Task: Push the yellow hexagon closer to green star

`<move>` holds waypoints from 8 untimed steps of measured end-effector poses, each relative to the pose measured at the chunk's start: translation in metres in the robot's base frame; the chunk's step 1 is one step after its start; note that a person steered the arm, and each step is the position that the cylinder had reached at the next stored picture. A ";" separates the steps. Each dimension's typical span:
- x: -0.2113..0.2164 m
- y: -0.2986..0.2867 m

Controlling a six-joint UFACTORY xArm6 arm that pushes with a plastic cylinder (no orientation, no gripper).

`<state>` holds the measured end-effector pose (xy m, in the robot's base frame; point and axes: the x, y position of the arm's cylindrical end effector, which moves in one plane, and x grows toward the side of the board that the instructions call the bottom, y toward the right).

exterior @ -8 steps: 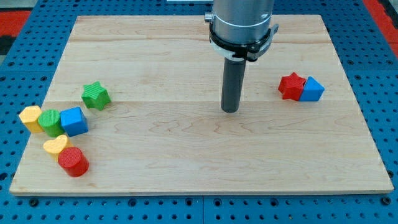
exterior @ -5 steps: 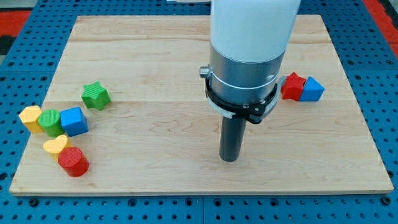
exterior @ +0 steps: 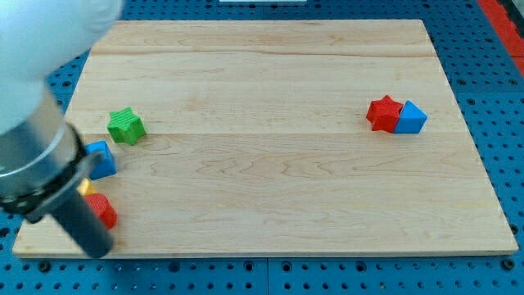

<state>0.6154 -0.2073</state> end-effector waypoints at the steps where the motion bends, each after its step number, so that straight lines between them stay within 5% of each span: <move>1: 0.000 -0.059; 3: -0.026 -0.097; 5: -0.128 -0.098; 8: -0.198 -0.086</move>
